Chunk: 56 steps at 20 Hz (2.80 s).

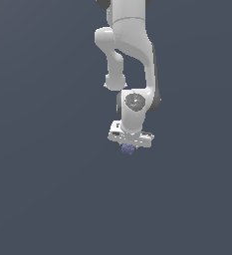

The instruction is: Pick up the object and move it to a goal position.

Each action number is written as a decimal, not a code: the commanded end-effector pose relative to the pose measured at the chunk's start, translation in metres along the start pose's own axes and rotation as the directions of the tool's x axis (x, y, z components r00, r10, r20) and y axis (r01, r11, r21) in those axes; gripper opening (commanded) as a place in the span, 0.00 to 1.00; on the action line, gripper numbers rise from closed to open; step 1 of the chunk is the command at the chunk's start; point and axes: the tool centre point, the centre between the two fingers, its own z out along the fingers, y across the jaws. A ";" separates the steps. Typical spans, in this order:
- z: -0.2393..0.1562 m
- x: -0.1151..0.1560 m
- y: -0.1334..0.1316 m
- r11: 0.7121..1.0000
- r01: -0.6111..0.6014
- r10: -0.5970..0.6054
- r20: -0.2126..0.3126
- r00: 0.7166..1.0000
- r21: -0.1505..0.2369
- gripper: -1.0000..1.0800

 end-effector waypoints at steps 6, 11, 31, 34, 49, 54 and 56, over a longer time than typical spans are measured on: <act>0.001 0.000 0.000 1.000 0.000 0.000 0.000 1.000 0.000 0.00; 0.000 0.001 0.000 1.000 0.000 0.000 -0.001 1.000 0.000 0.00; -0.037 0.099 0.062 1.000 0.000 0.000 -0.001 1.000 0.000 0.00; -0.044 0.118 0.074 1.000 0.000 0.000 -0.001 1.000 0.000 0.00; -0.068 0.188 0.114 1.000 0.000 0.000 0.000 1.000 0.000 0.00; -0.072 0.199 0.120 1.000 0.000 0.000 0.000 1.000 0.000 0.00; -0.072 0.202 0.121 1.000 0.000 0.000 0.000 1.000 0.000 0.00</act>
